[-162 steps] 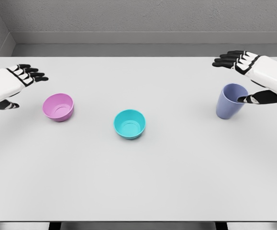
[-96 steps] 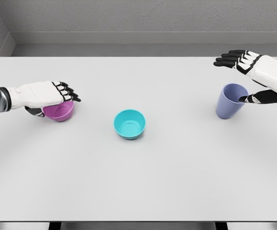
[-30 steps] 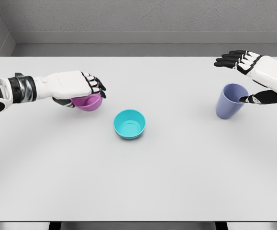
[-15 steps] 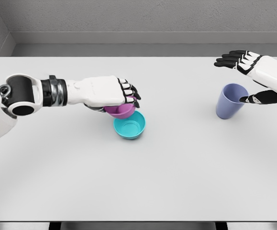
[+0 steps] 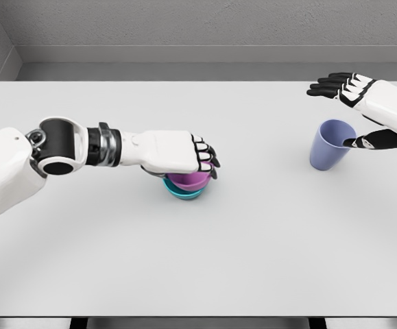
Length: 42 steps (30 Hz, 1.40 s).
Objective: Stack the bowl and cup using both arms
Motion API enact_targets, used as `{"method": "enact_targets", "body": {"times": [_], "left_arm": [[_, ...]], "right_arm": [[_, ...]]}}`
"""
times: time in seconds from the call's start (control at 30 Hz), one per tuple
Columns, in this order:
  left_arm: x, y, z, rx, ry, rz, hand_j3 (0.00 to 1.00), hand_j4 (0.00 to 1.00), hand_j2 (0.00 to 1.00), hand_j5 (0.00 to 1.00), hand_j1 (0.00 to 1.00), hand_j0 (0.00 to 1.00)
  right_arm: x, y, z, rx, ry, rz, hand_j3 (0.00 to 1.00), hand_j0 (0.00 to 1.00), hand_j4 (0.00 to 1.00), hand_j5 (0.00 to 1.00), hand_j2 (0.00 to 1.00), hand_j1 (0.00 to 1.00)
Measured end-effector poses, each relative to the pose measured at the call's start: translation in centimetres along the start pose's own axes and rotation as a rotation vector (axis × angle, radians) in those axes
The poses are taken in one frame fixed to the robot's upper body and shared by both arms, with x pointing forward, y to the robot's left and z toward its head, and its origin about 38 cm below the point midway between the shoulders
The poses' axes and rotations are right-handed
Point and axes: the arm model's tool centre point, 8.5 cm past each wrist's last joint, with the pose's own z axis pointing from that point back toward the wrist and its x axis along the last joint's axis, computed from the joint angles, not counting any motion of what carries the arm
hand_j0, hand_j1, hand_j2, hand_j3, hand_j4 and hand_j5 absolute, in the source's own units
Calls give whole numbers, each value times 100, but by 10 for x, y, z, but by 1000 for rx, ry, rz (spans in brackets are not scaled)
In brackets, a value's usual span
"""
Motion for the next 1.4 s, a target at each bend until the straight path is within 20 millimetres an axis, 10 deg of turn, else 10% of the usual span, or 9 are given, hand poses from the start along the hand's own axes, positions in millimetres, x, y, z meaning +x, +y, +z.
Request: {"method": "enact_targets", "body": {"times": [0.4, 0.47, 0.8, 1.4], "left_arm": [[-2, -5, 5, -20, 11, 0, 75, 75, 75, 75, 75, 75], [-2, -5, 6, -20, 11, 0, 100, 100, 100, 100, 100, 100], [-6, -1, 10, -17, 19, -8, 100, 100, 100, 100, 100, 100], [-54, -57, 169, -6, 341, 213, 100, 100, 100, 100, 100, 100]], "right_arm": [[0, 1, 0, 1, 0, -1, 100, 100, 100, 100, 100, 100], [0, 1, 0, 1, 0, -1, 100, 100, 100, 100, 100, 100], [0, 1, 0, 2, 0, -3, 100, 100, 100, 100, 100, 100], [0, -1, 0, -6, -2, 1, 100, 100, 100, 100, 100, 100]]}}
